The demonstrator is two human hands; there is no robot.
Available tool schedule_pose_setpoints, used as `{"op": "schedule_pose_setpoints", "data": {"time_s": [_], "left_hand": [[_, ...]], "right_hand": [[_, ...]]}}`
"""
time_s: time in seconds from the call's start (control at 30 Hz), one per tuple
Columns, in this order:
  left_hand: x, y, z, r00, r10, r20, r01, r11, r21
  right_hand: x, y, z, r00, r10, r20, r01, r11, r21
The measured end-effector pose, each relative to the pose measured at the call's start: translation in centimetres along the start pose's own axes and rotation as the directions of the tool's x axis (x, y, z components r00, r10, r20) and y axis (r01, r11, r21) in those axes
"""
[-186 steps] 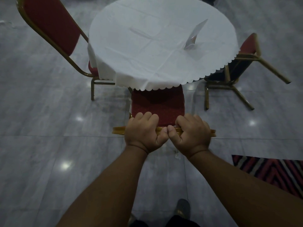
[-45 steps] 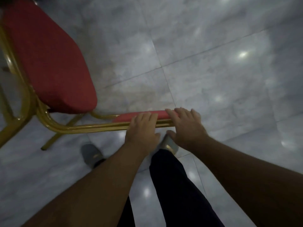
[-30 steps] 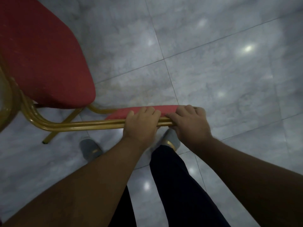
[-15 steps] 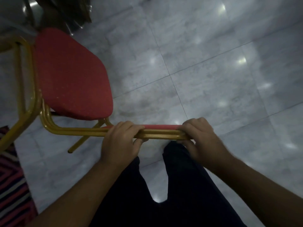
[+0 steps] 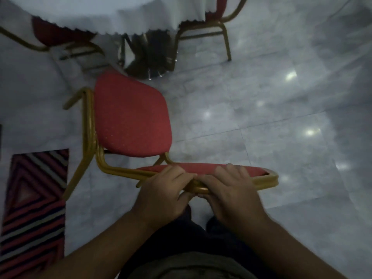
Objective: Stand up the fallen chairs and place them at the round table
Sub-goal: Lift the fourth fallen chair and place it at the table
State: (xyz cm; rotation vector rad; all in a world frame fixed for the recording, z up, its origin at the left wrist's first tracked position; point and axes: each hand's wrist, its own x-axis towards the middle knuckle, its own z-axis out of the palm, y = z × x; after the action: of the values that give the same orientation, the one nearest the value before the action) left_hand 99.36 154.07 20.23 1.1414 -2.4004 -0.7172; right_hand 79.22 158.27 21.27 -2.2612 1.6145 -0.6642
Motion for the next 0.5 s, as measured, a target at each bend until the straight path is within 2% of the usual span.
{"op": "schedule_pose_setpoints", "data": {"time_s": [0.17,0.3,0.4,0.43,0.5], "left_hand": [[-6.4,-0.9,-3.1,0.974,-0.166,-0.154,0.173,0.984,0.036],[-9.8,-0.8,-5.0,0.897,-0.31,-0.316,0.328,0.945,0.005],[-11.5,-0.1,-6.7,0.845,-0.392,-0.364,0.411,0.911,-0.028],[-11.8,0.4,-7.2,0.839,-0.393,-0.376,0.412,0.911,-0.032],[-11.8,2.0,-8.0,0.87,-0.306,-0.387,0.338,0.941,0.015]], "right_hand": [[1.5,-4.5,-0.4,0.966,-0.259,0.022,0.26,0.964,-0.048],[0.6,-1.8,-2.2,0.986,-0.167,0.029,0.167,0.986,-0.009],[0.8,-1.8,-1.7,0.98,-0.199,0.022,0.196,0.976,0.098],[1.0,-2.7,-1.2,0.977,-0.213,0.013,0.21,0.969,0.134],[1.6,-5.0,-0.4,0.97,-0.244,-0.002,0.24,0.951,0.193]]}}
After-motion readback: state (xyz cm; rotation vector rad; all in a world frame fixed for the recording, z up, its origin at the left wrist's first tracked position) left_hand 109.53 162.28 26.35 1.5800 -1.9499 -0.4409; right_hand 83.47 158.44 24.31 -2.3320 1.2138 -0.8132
